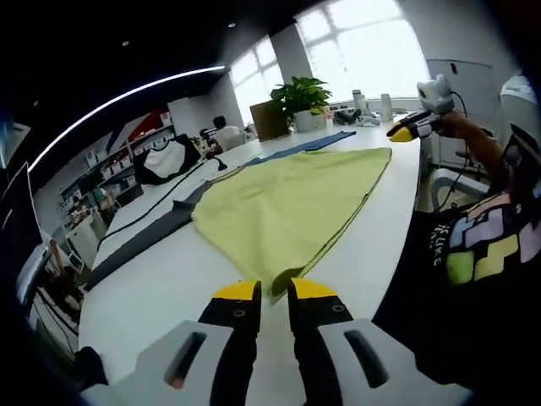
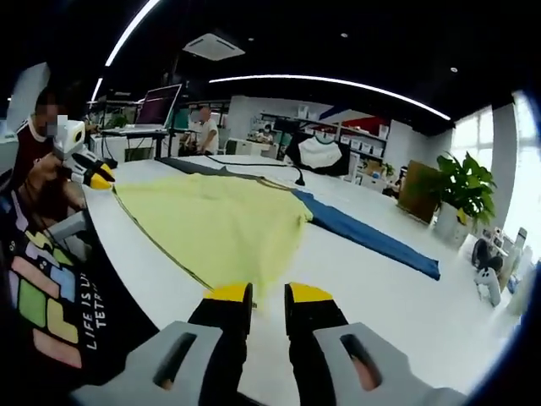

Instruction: Fold the garment on the visible template until the final outline fits inside the template.

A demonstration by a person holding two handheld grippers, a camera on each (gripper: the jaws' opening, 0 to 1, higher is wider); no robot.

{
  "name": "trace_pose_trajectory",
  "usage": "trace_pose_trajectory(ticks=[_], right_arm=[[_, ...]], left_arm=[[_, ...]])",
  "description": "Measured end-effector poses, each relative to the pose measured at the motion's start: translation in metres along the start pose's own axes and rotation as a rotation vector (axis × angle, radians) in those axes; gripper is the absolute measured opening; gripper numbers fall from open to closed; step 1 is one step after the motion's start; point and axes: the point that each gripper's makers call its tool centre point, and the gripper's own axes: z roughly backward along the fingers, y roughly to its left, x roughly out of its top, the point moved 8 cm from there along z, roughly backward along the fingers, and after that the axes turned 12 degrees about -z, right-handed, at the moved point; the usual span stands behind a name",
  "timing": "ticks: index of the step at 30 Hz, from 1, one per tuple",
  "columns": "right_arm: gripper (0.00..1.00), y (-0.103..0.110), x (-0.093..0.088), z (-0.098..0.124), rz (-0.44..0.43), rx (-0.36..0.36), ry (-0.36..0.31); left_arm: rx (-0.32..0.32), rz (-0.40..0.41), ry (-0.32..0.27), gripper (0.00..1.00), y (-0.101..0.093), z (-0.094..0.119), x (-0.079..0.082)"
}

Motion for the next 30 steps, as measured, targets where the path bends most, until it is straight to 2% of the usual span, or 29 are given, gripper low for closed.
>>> trace_pose_trajectory(ticks=[5,9,12,14,16,19,20,23,25,30], right_arm=[[0.18,0.007,-0.005,-0.013,-0.011,0.026,0.035],[0.18,0.000,-0.006,-0.017,-0.058,0.005,0.040],[0.18,-0.002,-0.008,-0.019,-0.064,-0.006,0.056],[0.17,-0.002,-0.012,-0.021,-0.066,-0.020,0.081],[0.14,-0.002,-0.012,-0.021,-0.076,-0.036,0.078],[0.04,-0.001,-0.008,-0.020,-0.046,-0.059,0.058],[0.00,0.001,-0.009,-0.020,-0.030,-0.046,0.081],[0.00,0.001,-0.016,-0.024,-0.072,-0.027,0.106],[0.00,0.000,-0.014,-0.022,-0.078,-0.028,0.088],[0.00,0.000,-0.014,-0.020,-0.083,-0.031,0.107]], left_arm=[[0.010,-0.004,-0.007,0.07,0.001,-0.003,0.001],[0.009,0.008,-0.007,0.06,0.001,-0.006,0.001],[0.003,0.020,-0.006,0.01,0.000,-0.007,0.001],[0.008,-0.011,-0.011,0.01,-0.002,-0.008,0.000],[0.015,-0.001,-0.010,0.01,-0.002,-0.008,-0.001],[0.001,0.029,-0.011,0.01,-0.002,-0.007,-0.003],[0.006,0.028,-0.013,0.01,-0.001,-0.006,-0.003],[0.016,0.024,-0.020,0.01,0.001,-0.004,-0.002],[0.010,0.029,-0.017,0.01,0.000,-0.004,-0.002],[0.005,0.000,0.002,0.01,0.000,0.001,-0.004]])
